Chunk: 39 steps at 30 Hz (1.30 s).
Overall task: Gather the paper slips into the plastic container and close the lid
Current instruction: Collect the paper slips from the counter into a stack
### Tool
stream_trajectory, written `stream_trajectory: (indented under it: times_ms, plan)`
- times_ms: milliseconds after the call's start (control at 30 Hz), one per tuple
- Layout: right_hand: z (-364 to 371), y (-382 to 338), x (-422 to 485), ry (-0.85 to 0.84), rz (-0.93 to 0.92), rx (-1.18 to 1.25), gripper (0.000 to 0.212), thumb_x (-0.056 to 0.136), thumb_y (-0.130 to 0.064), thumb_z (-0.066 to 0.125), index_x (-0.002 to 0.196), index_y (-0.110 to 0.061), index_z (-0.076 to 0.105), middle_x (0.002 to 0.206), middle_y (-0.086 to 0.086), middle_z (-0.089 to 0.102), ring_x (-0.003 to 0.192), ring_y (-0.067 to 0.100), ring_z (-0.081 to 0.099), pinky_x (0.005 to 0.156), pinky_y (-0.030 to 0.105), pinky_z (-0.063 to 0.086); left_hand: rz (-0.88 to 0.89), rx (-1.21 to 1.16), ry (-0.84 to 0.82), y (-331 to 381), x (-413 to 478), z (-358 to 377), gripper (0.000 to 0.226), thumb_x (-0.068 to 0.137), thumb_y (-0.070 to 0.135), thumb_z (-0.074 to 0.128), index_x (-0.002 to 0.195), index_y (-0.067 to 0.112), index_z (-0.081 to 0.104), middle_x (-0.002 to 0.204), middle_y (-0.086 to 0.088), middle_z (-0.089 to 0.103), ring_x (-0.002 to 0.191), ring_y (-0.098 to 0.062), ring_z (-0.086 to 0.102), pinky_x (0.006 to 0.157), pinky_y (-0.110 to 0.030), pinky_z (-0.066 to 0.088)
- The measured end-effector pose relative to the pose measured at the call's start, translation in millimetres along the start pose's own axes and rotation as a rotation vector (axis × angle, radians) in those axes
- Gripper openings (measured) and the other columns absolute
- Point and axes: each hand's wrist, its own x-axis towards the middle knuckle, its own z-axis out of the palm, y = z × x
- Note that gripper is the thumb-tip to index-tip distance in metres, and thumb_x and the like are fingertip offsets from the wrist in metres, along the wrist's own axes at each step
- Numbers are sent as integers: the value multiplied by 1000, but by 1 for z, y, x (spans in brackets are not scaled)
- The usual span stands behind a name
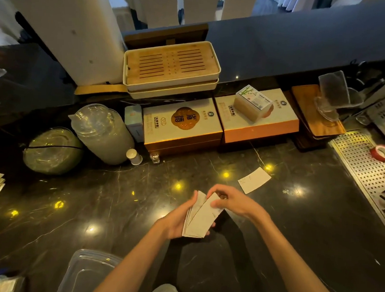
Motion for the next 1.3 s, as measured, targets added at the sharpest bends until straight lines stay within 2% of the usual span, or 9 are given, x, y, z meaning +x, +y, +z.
stream_trajectory:
  times_ms: [200,333,500,733,867,967,1067,1167,1300]
  plan:
    - [2,-1,-1,124,-12,-156,37,89,-24,68,123,-32,56,107,-6,58,94,8,58,72,18,52,108,131,134,-2,15,21,58,87,53,68,131,16,59,124,-18,68,101,-27,69,85,-38,59]
    - [-23,15,1,277,-25,-26,38,93,-14,62,130,-23,58,117,1,60,108,18,59,90,22,46,127,67,163,-1,19,22,58,90,47,67,134,11,57,122,-17,69,95,-25,70,81,-36,59]
    - [-69,63,15,747,429,-355,56,93,-27,64,144,-15,46,146,12,48,138,33,36,111,46,35,137,-117,226,1,22,11,59,92,44,64,134,4,54,116,-19,69,88,-26,69,78,-37,61]
    - [-62,96,24,670,600,-462,83,86,-36,71,152,-17,26,160,13,21,146,38,17,116,53,27,128,-260,231,-5,19,-8,51,96,41,51,125,0,58,102,-18,69,83,-27,67,77,-39,59]
    - [-59,93,22,717,613,-373,92,76,-29,83,150,-22,29,152,18,29,138,39,27,112,51,31,148,-242,258,-7,13,-11,46,88,38,58,119,3,59,94,-14,68,76,-25,65,73,-37,59]
    - [-60,93,9,729,670,-365,75,79,-28,80,143,-20,41,143,20,39,133,39,35,109,47,36,182,-245,320,-10,11,-11,46,91,44,61,115,5,60,91,-12,68,73,-24,64,72,-38,59]
    - [-54,94,-8,751,615,-12,39,91,-19,66,127,-6,60,133,20,57,120,35,53,97,45,48,255,-251,343,-13,6,-8,54,85,55,67,110,7,62,89,-10,68,74,-23,65,76,-39,60]
    - [-24,77,-29,769,551,483,29,96,-11,59,123,-3,58,127,22,60,97,26,58,60,30,54,280,-218,380,-18,-1,-1,57,80,55,70,111,8,62,89,-10,68,75,-24,67,82,-40,59]
    - [47,42,-55,721,374,818,18,97,-8,57,114,-10,52,114,18,60,79,20,60,52,25,55,315,-160,494,-33,-10,16,61,77,53,70,116,6,61,93,-11,70,79,-23,70,76,-36,63]
